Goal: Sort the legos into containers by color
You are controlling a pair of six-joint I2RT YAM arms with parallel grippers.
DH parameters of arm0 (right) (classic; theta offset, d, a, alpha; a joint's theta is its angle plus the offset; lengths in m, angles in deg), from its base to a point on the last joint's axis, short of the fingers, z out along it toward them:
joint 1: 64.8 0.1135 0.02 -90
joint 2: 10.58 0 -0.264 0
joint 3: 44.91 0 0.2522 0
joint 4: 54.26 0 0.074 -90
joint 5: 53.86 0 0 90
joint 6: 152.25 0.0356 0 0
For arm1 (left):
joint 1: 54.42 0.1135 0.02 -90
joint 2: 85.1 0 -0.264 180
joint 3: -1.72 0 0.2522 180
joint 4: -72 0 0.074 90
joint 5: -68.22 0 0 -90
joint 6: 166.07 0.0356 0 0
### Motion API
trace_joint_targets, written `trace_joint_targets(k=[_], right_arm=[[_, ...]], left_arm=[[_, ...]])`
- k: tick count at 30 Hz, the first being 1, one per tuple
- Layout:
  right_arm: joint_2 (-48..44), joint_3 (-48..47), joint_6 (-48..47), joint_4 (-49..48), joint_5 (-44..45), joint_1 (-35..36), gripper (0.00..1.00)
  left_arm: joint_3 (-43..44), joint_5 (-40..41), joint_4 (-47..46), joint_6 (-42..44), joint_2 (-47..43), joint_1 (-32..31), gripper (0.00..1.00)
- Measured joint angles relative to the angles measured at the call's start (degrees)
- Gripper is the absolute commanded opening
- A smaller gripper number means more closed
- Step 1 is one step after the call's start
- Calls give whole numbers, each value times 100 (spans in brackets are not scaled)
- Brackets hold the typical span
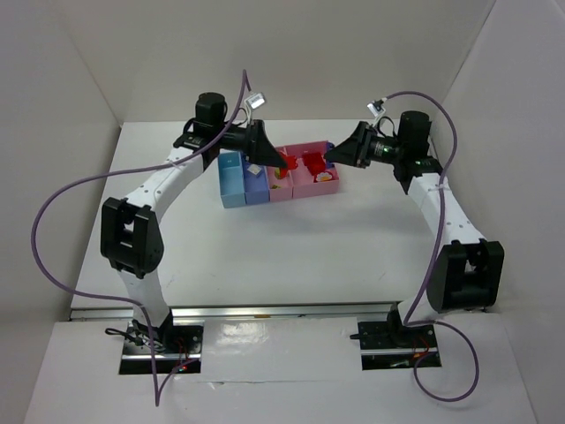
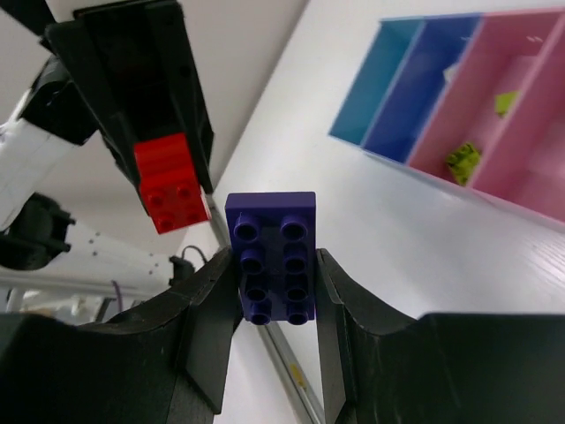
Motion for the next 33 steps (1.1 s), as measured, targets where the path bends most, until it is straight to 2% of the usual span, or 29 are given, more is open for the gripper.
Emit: trace_joint_targets(k=[5, 11, 19, 26, 29, 33], right_arm=[[-76, -17, -411, 774, 776, -22, 15], [-170, -28, -660, 1482, 1838, -13, 15], [-177, -323, -1001, 2188, 2785, 125, 15], [177, -516, -1471, 2736, 3613, 1403, 15], [490, -575, -1569, 2909, 3851, 2011, 15], [1062, -1014, -1589, 2898, 3915, 2463, 15]], left_arm=[[146, 166, -197, -341, 369, 98, 0], [660, 713, 232, -448, 909, 103, 0], [887, 1014, 398, -457, 988, 140, 0], [699, 1394, 1226, 83, 835, 525, 0], [210, 1685, 1644, 308, 444, 894, 0], [-339, 2330, 2037, 293, -328, 1508, 0]])
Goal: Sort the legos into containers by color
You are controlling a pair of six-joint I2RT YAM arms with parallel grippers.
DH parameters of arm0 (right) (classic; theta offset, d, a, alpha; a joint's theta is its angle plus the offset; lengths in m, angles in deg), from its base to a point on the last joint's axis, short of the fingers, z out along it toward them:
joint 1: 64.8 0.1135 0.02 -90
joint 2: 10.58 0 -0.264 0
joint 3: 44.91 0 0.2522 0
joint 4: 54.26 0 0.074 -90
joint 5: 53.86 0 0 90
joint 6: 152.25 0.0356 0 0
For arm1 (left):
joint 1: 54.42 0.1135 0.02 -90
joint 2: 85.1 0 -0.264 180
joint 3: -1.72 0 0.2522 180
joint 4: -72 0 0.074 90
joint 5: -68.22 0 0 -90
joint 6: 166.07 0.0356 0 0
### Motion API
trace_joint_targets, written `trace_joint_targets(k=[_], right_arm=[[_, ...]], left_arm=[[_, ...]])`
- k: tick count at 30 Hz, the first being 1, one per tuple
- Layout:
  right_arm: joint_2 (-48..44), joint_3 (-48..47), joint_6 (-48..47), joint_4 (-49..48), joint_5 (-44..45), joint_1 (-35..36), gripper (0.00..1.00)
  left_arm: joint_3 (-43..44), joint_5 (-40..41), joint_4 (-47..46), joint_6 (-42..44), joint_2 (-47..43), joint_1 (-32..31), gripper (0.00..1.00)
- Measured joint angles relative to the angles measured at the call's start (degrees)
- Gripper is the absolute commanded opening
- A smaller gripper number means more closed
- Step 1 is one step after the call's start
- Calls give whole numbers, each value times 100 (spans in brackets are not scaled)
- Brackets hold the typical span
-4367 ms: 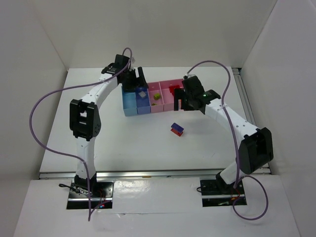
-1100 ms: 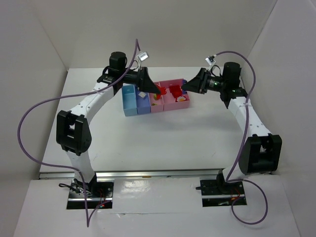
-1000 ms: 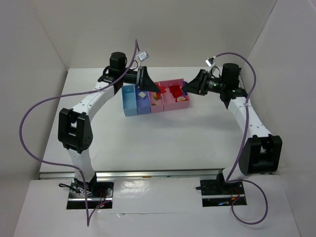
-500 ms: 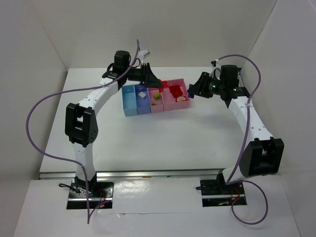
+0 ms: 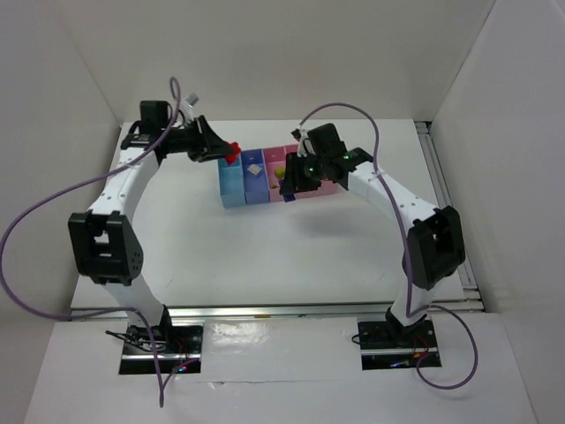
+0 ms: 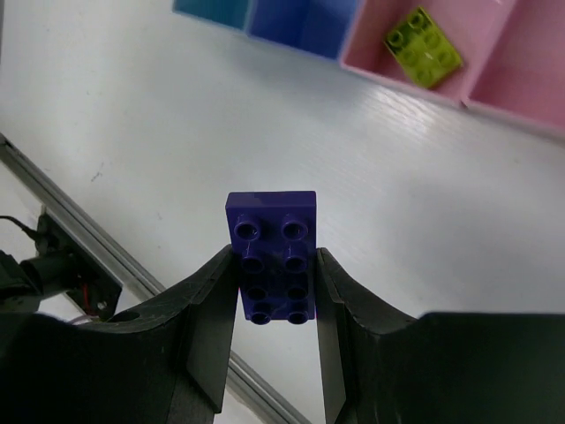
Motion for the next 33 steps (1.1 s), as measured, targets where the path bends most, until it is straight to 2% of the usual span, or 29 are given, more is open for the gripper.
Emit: trace_joint_targets(k=[5, 11, 13, 17, 21, 24, 25, 29, 33], right_arm=[[1215, -1377, 0, -260, -2, 337, 15], [2776, -3119, 7, -507, -55, 656, 18], [3128, -3416, 17, -608, -85, 769, 18], [3713, -3901, 87, -693, -50, 949, 26], [3963, -3945, 238, -946, -37, 1012, 31], [4096, -4002, 356, -1099, -20, 1008, 43], [4170, -4100, 382, -1119, -17, 1008, 54], [4358, -4350, 485, -1246, 22, 999, 77], [4360, -4350, 525, -1349, 118, 966, 80]], left_arm=[[-35, 1108, 267, -48, -1003, 581, 0], [20, 1810, 372, -173, -1593, 682, 0], [20, 1867, 387, -181, -1622, 726, 0], [-26, 1915, 463, -199, -1622, 839, 0], [-35, 1958, 573, -170, -1626, 922, 0], [-35, 2013, 691, -151, -1633, 957, 0], [-35, 2024, 721, -144, -1635, 962, 0], [-35, 2050, 837, -98, -1668, 973, 0], [-33, 2059, 922, -13, -1668, 973, 0]])
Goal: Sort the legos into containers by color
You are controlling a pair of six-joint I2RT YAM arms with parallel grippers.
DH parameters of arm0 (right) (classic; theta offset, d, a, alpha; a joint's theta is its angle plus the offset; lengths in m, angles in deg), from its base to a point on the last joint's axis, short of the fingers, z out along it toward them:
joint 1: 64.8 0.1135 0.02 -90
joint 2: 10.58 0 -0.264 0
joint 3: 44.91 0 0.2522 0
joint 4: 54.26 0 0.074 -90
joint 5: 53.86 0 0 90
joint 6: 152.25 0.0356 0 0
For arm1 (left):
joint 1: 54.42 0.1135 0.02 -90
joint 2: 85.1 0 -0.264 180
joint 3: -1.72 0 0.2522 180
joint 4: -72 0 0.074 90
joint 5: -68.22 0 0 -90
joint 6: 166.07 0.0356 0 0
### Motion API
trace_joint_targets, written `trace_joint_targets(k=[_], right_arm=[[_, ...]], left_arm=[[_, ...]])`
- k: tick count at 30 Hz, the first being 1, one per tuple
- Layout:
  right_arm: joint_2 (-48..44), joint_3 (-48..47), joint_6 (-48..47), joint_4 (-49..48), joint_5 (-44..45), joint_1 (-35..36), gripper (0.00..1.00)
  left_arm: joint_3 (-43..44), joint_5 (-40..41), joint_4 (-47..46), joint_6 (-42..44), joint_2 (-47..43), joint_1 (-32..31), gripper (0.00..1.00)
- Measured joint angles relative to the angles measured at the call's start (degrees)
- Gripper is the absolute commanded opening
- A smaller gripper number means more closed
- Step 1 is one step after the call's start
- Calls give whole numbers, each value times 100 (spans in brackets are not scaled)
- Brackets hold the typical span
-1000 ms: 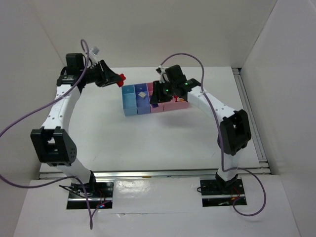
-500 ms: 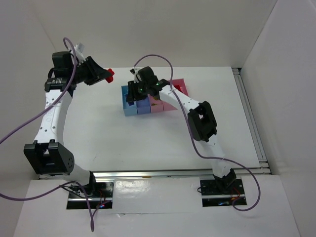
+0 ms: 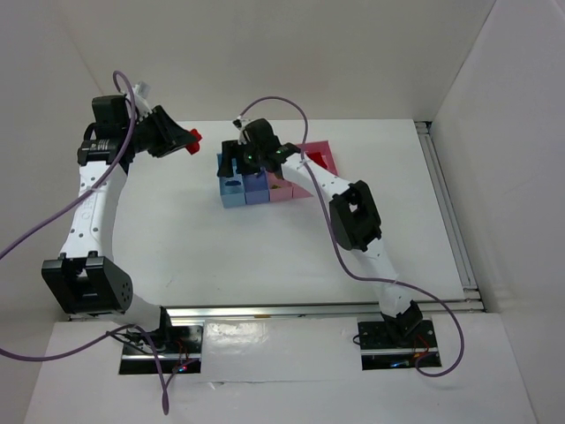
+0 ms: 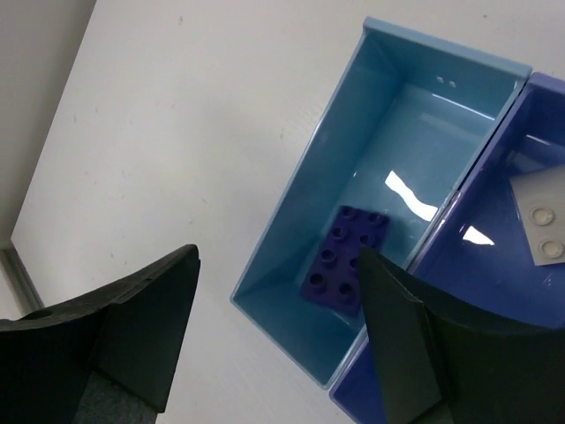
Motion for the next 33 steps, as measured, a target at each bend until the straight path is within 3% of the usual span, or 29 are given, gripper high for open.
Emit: trace_joint_targets(k=[5, 10, 13, 17, 20, 25, 33], right_arm=[[-129, 203, 55, -144, 190, -26, 57], [-1497, 2046, 98, -323, 85, -326, 51], [-2612, 3008, 72, -378, -361, -820, 63], [-3613, 3287, -50, -518, -1169, -1443, 72], [-4096, 3392, -68, -728, -1714, -1513, 78], [-4310, 3576, 76, -1158, -2575, -1394, 81], [-4146, 3858, 592, -1757, -3338, -1447, 81]], left_arm=[[2, -136, 9, 22, 0, 2, 0], [39, -876, -9, 85, 87, -15, 0], [254, -1558, -52, 205, 431, -146, 0], [490, -2413, -133, 378, 1071, -612, 0], [553, -2833, -116, 514, 1419, -964, 0], [748, -3344, -142, 634, 1725, -1366, 0], [870, -3917, -636, 570, 1757, -1482, 0]])
